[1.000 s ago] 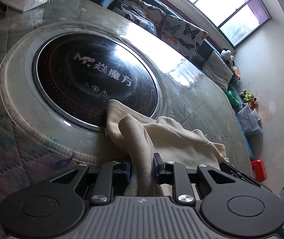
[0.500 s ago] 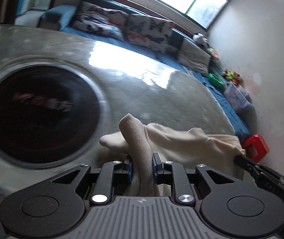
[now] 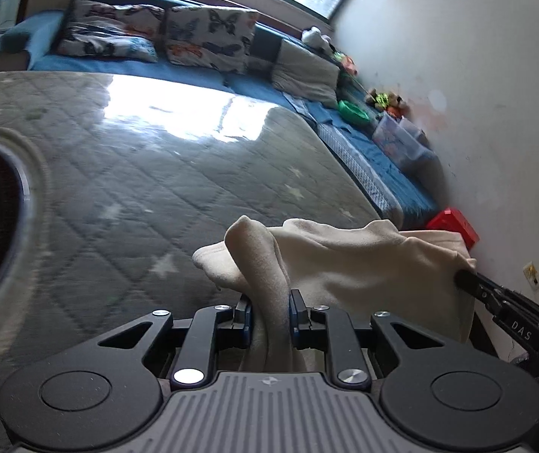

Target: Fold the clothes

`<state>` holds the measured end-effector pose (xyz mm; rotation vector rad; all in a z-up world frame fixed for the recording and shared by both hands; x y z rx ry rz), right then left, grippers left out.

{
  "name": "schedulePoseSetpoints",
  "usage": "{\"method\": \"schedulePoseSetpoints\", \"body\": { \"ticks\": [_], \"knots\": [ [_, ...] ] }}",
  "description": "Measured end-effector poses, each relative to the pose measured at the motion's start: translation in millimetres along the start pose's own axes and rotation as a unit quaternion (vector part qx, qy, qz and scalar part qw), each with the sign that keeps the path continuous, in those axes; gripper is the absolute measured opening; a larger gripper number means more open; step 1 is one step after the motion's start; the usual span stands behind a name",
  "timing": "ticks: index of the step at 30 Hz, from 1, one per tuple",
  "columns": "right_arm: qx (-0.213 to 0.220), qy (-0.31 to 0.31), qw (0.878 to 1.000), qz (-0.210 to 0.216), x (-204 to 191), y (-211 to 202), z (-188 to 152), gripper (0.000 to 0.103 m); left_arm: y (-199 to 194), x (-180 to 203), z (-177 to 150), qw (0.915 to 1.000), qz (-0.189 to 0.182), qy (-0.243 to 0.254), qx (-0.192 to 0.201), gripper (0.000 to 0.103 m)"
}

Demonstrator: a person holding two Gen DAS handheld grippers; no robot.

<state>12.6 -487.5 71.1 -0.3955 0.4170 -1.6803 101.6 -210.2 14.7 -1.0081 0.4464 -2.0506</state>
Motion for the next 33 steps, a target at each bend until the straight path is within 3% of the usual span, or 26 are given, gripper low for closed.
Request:
{"method": "schedulePoseSetpoints", "body": {
  "ticks": [16,27,33],
  "knots": [
    [-0.047,0.015,0.998,-0.045,39,24,-39,0.01,41,23,-16,0.9982,0.018,0.041,-0.04,0.021],
    [-0.088,0.02,0.994,-0.064,44,44,-65,0.013,40,13,-18,0.9968,0.037,0.055,-0.044,0.035],
    [-0.078,0.034,0.994,-0.064,46,38,-51,0.016,32,8,-11,0.9957,0.058,0.066,-0.029,0.042]
  ]
}}
Point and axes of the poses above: each gripper's, at about its wrist camera, not at the fingertips, and y roughly the way its jaws point, x to its right, z to its top, the point moved 7 cm from there along y, roughly the way its jaws point, and after that the axes turned 7 degrees about -z, right-handed, at the moved point
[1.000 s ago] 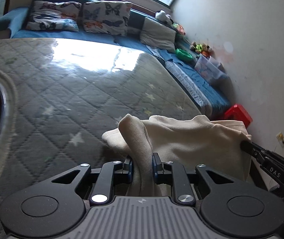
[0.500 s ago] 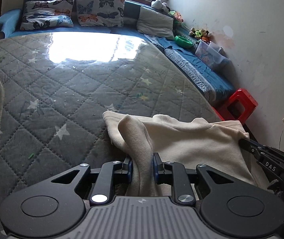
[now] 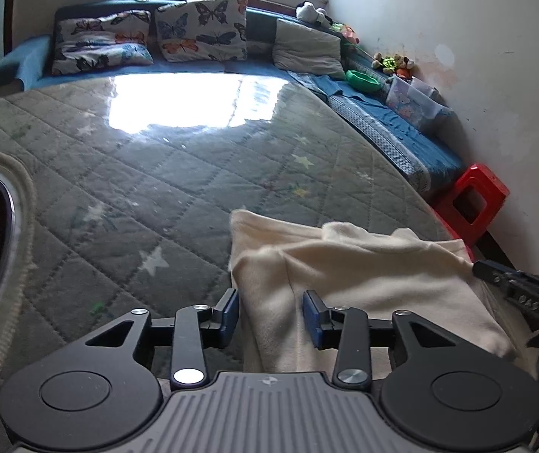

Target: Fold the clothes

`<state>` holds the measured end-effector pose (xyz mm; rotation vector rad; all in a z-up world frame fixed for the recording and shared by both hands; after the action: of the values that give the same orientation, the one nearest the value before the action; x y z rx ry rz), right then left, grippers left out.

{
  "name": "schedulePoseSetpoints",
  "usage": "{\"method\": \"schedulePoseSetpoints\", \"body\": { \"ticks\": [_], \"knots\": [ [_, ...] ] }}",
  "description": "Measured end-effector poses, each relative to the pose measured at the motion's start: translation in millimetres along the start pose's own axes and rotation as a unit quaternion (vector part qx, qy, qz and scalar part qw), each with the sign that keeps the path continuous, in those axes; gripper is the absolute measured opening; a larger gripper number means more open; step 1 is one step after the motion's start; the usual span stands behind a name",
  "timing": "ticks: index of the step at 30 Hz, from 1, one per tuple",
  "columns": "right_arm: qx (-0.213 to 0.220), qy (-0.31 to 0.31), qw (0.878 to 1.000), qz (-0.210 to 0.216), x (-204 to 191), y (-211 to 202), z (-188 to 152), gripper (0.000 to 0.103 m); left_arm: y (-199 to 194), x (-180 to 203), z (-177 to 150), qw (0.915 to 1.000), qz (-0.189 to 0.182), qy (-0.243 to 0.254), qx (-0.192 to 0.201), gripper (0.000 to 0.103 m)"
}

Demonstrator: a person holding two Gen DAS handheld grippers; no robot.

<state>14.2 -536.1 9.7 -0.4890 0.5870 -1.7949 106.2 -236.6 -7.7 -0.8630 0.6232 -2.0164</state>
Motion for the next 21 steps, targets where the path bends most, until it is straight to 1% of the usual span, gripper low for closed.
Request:
{"method": "schedulePoseSetpoints", "body": {
  "ticks": [4,8,14,21],
  "knots": [
    [0.002,0.003,1.0,0.027,-9,-2,8,0.016,-2,-3,3,1.0,0.008,-0.001,0.005,0.044],
    [-0.007,-0.006,0.999,0.05,-27,7,9,0.016,-1,-4,5,0.9999,0.01,0.0,0.004,0.044],
    [-0.028,-0.014,0.998,0.047,-38,33,5,0.017,7,-6,8,0.9999,0.015,0.002,0.0,0.044],
    [-0.024,-0.024,0.998,0.043,-40,34,9,0.018,19,-9,11,0.9998,0.02,0.005,-0.004,0.044]
  ]
}}
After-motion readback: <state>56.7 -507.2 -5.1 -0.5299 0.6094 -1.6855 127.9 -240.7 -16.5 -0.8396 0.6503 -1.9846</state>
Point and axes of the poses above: each gripper's, at about its wrist camera, not at the fingertips, and y roughly the way its jaws point, x to its right, z to its top, the point moved 7 cm from there along y, roughly the way its jaws point, and after that the axes turned 7 degrees about -z, right-handed, at the moved point
